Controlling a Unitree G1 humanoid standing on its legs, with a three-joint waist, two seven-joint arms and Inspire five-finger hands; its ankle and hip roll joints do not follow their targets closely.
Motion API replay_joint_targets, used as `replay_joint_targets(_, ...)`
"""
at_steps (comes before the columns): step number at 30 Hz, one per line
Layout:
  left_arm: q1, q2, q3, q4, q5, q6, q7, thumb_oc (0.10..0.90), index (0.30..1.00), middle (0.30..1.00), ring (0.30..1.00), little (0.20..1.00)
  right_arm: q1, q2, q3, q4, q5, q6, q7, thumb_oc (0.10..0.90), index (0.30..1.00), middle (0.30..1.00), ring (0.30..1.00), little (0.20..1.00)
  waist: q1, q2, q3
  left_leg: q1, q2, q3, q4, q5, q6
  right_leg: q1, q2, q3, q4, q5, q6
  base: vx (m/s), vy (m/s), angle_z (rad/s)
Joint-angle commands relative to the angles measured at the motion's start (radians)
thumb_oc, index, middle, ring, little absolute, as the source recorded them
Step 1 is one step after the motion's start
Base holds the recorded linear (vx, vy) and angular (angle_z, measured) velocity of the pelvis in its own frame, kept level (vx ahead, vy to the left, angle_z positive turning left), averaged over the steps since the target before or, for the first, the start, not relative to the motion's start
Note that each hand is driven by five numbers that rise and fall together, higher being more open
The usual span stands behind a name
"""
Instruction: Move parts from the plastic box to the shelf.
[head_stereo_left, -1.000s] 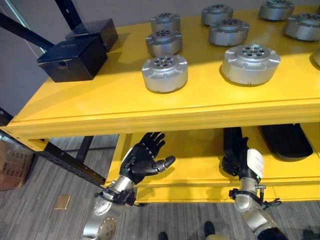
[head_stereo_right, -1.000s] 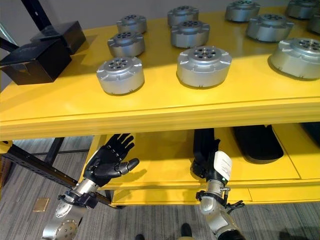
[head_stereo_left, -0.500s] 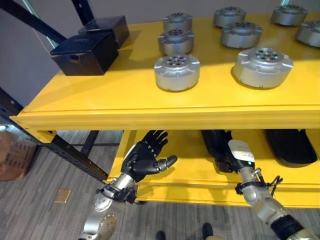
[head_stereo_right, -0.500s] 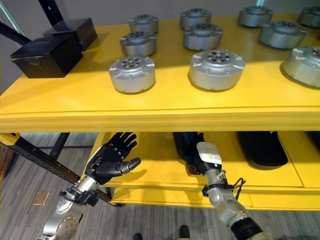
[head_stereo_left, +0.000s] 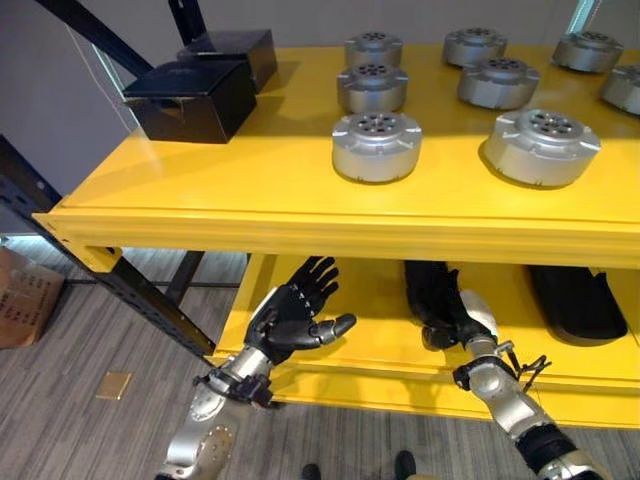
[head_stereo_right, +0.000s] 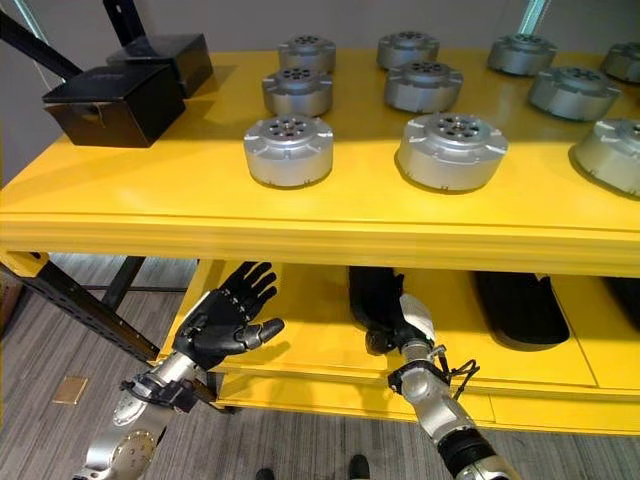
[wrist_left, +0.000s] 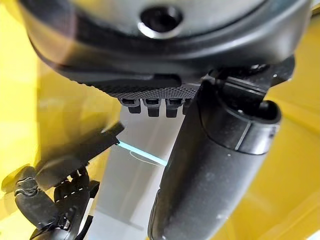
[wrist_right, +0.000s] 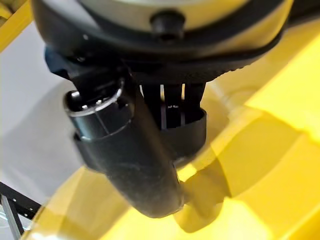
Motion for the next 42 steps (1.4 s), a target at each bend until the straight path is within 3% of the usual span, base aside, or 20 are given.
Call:
replay_joint_targets(1,-0.103,-0.006,0.035,-0.052,0.008,-0.065,-0.065,0.900,1.000,1.000,1.000,1.000,-0.039,0.004,0.016,0.017,0.065,0.007,0.072,0.900,1.000,1.000,1.000,1.000,0.009,-0.036,-0.022,-0.006,0.022,0.034,0.057,-0.100,0.013,0.012,-0.082,-0.026,0.071,-0.100,0.038,0.00,0.000,0.00)
replay_joint_targets(14,-0.116,-0.013,0.027,-0.049,0.028,-0.071,-0.050,0.900,1.000,1.000,1.000,1.000,-0.023,-0.003,0.034,-0.075,-0.063,-0.020,0.061,0.900,1.000,1.000,1.000,1.000,-0.005,-0.039,-0.018,-0.010,0.022,0.039,0.059,-0.097,0.012,0.006,-0.082,-0.015,0.072,-0.096,0.042,0.00,0.000,0.00)
replay_joint_targets(21,-0.105,-0.006,0.028,-0.054,0.022,-0.079,-0.054,0.900,1.000,1.000,1.000,1.000,-0.033,-0.045,0.053,-0.130,-0.307,-0.010,0.049,0.900,1.000,1.000,1.000,1.000,-0.005,-0.040,-0.020,-0.012,0.021,0.039,0.059,-0.100,0.013,0.006,-0.083,-0.014,0.066,-0.094,0.046,0.00,0.000,0.00)
replay_joint_targets(25,-0.099,0.001,0.035,-0.055,0.013,-0.081,-0.062,0.900,1.000,1.000,1.000,1.000,-0.036,-0.069,0.058,-0.137,-0.326,0.007,0.089,0.900,1.000,1.000,1.000,1.000,-0.003,-0.042,-0.020,-0.015,0.020,0.038,0.059,-0.099,0.013,0.005,-0.084,-0.014,0.064,-0.093,0.048,0.00,0.000,0.00)
replay_joint_targets(30,-0.098,0.014,0.048,-0.068,0.010,-0.072,-0.063,0.900,1.000,1.000,1.000,1.000,-0.043,-0.119,0.068,-0.169,-0.419,0.011,0.243,0.900,1.000,1.000,1.000,1.000,-0.003,-0.050,-0.016,-0.020,0.020,0.038,0.060,-0.097,0.013,0.001,-0.083,-0.013,0.065,-0.092,0.049,0.00,0.000,0.00)
replay_joint_targets(32,-0.098,0.014,0.049,-0.068,0.010,-0.071,-0.063,0.900,1.000,1.000,1.000,1.000,-0.043,-0.119,0.068,-0.170,-0.419,0.011,0.244,0.900,1.000,1.000,1.000,1.000,-0.003,-0.050,-0.016,-0.020,0.020,0.038,0.060,-0.097,0.013,0.001,-0.083,-0.013,0.065,-0.092,0.049,0.00,0.000,0.00)
replay_joint_targets(33,-0.098,0.019,0.052,-0.066,0.010,-0.072,-0.063,0.900,1.000,1.000,1.000,1.000,-0.046,-0.144,0.081,-0.193,-0.455,0.021,0.325,0.900,1.000,1.000,1.000,1.000,-0.004,-0.055,-0.015,-0.021,0.021,0.040,0.062,-0.096,0.013,-0.001,-0.083,-0.012,0.067,-0.091,0.050,0.00,-0.040,-0.01)
replay_joint_targets(34,-0.091,0.024,0.067,-0.075,0.010,-0.064,-0.069,0.900,1.000,1.000,1.000,1.000,-0.036,-0.198,0.101,-0.227,-0.535,0.049,0.498,0.900,1.000,1.000,1.000,1.000,-0.005,-0.067,-0.013,-0.023,0.024,0.044,0.064,-0.094,0.012,-0.002,-0.081,-0.012,0.069,-0.090,0.051,0.00,-0.052,-0.01)
replay_joint_targets(36,-0.092,0.032,0.073,-0.085,0.009,-0.059,-0.063,0.900,1.000,1.000,1.000,1.000,-0.044,-0.238,0.118,-0.245,-0.537,0.090,0.651,0.900,1.000,1.000,1.000,1.000,-0.004,-0.078,-0.009,-0.025,0.027,0.048,0.064,-0.089,0.011,-0.004,-0.080,-0.013,0.071,-0.089,0.050,0.00,-0.028,-0.01)
replay_joint_targets(37,-0.092,0.032,0.073,-0.085,0.009,-0.059,-0.063,0.900,1.000,1.000,1.000,1.000,-0.043,-0.238,0.118,-0.246,-0.537,0.090,0.651,0.900,1.000,1.000,1.000,1.000,-0.004,-0.078,-0.009,-0.025,0.027,0.048,0.064,-0.089,0.011,-0.004,-0.080,-0.013,0.071,-0.089,0.050,0.00,0.000,0.00)
replay_joint_targets(40,-0.097,0.037,0.076,-0.084,0.011,-0.057,-0.055,0.900,1.000,1.000,1.000,1.000,-0.051,-0.261,0.135,-0.252,-0.514,0.139,0.784,0.900,1.000,1.000,1.000,1.000,-0.005,-0.090,-0.006,-0.025,0.030,0.051,0.063,-0.085,0.009,-0.004,-0.077,-0.011,0.074,-0.089,0.048,0.00,0.000,0.00)
replay_joint_targets(42,-0.097,0.037,0.076,-0.084,0.011,-0.057,-0.055,0.900,1.000,1.000,1.000,1.000,-0.051,-0.261,0.135,-0.252,-0.514,0.139,0.784,0.900,1.000,1.000,1.000,1.000,-0.005,-0.090,-0.006,-0.025,0.030,0.051,0.063,-0.085,0.009,-0.004,-0.077,-0.012,0.074,-0.089,0.048,0.00,0.000,-0.02)
